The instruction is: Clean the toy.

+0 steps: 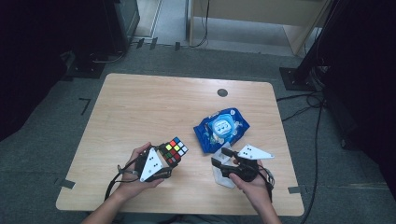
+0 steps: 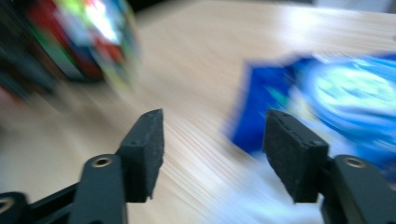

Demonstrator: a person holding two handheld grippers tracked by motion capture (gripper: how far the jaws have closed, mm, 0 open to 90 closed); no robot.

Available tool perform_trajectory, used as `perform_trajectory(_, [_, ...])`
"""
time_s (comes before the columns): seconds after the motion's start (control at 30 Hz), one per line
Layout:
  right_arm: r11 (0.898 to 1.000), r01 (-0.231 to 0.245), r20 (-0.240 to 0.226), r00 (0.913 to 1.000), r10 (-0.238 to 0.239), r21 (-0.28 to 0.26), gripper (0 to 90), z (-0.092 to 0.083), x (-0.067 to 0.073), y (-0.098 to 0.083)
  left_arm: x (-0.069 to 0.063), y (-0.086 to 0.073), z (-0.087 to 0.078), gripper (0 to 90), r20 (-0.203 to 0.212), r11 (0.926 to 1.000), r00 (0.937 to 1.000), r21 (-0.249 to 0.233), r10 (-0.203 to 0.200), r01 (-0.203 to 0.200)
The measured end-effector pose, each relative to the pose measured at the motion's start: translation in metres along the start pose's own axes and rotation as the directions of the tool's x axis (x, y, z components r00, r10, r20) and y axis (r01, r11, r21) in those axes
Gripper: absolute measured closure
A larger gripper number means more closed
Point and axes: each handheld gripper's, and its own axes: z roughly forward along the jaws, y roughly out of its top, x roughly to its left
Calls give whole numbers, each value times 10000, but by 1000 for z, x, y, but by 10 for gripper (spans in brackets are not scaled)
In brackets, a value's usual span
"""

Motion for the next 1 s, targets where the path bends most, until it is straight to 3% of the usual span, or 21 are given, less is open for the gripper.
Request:
perform_trajectory(0.07, [9865, 1177, 603, 9903, -1252, 1138, 413, 2, -10, -13, 2, -2, -1, 337, -36, 10000, 10000, 54, -83, 83])
perform_trajectory(0.13, [9682, 1655, 538, 9825, -1783, 1874, 411, 7, -18, -24, 3, -4, -2, 337, -2, 9998, 9998, 98, -184, 184])
perform_trajectory(0.2, [9488, 2209, 417, 9709, -2360, 2259, 412, 13, -21, -32, 4, -5, -2, 337, 32, 9995, 9996, 120, -282, 282])
perform_trajectory(0.23, [9416, 2397, 316, 9667, -2540, 2364, 418, 15, -21, -35, 4, -6, -3, 337, 40, 9995, 9996, 131, -286, 286])
perform_trajectory(0.37, [9328, 2490, 332, 9633, -2664, 2605, 489, 22, -21, -40, 2, -7, -2, 337, 172, 9995, 9995, 163, -283, 280])
perform_trajectory(0.47, [9371, 2049, 599, 9713, -2304, 2825, 565, 25, -24, -42, -2, -6, -1, 337, 308, 9996, 9992, 150, -245, 240])
perform_trajectory(0.57, [9545, 1375, 860, 9825, -1653, 2646, 655, 26, -26, -43, -4, -5, -1, 337, 388, 9998, 9991, 114, -192, 188])
perform_trajectory(0.7, [9489, 1447, 1108, 9771, -1818, 2806, 809, 26, -23, -42, -6, -5, -1, 337, 484, 9995, 9984, 43, -300, 299])
perform_trajectory(0.77, [9410, 1643, 1231, 9703, -2081, 2959, 841, 26, -19, -39, -6, -5, -1, 337, 508, 9997, 9984, 78, -229, 226])
perform_trajectory(0.8, [9432, 1684, 1256, 9694, -2112, 2864, 845, 26, -17, -37, -7, -5, -1, 337, 533, 9997, 9983, 74, -238, 234])
perform_trajectory(0.9, [9748, 1407, 1098, 9808, -1611, 1732, 851, 18, -1, -22, -9, -4, 0, 337, 617, 9997, 9978, 51, -245, 243])
perform_trajectory(0.97, [9870, 1507, 963, 9831, -1556, 560, 851, 10, 15, -8, -10, -4, 1, 337, 705, 9997, 9973, 14, -228, 228])
perform_trajectory(1.0, [9873, 1588, 818, 9839, -1586, 43, 852, 7, 22, -2, -13, -3, 1, 337, 758, 9998, 9969, -1, -188, 189])
